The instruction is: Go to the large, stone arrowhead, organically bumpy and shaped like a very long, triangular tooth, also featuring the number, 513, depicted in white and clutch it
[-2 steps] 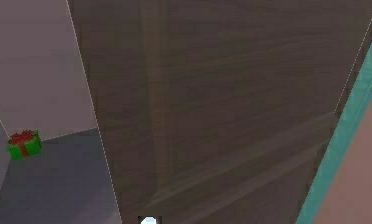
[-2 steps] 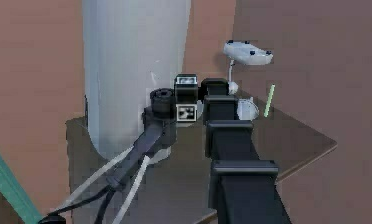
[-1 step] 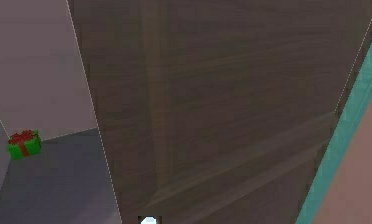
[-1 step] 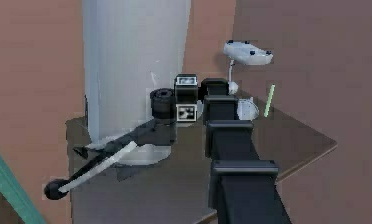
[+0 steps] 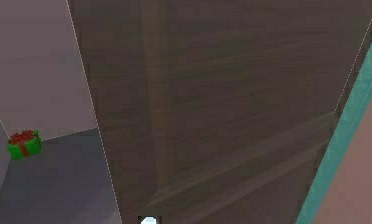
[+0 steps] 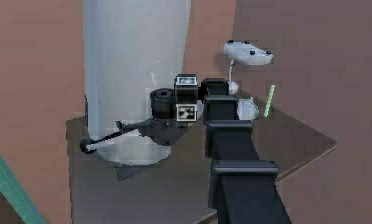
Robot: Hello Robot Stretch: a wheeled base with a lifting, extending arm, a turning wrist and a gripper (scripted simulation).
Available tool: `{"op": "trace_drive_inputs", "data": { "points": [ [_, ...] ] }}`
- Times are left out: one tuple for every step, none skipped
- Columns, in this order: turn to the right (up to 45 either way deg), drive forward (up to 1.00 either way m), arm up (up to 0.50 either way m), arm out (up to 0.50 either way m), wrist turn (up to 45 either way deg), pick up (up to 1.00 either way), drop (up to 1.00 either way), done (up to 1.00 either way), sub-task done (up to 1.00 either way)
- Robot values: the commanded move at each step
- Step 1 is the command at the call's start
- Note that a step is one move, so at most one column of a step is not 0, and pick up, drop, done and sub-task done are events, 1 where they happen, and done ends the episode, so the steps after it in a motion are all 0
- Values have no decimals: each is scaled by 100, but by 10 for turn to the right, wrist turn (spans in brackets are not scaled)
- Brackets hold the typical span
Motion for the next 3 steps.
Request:
{"op": "trace_drive_inputs", "data": {
  "points": [
    [0, 0, -14, 0, 0, 0, 0, 0, 0],
    [0, 0, 0, 0, 0, 100, 0, 0, 0],
    [0, 0, 10, 0, 0, 0, 0, 0, 0]
  ]
}}
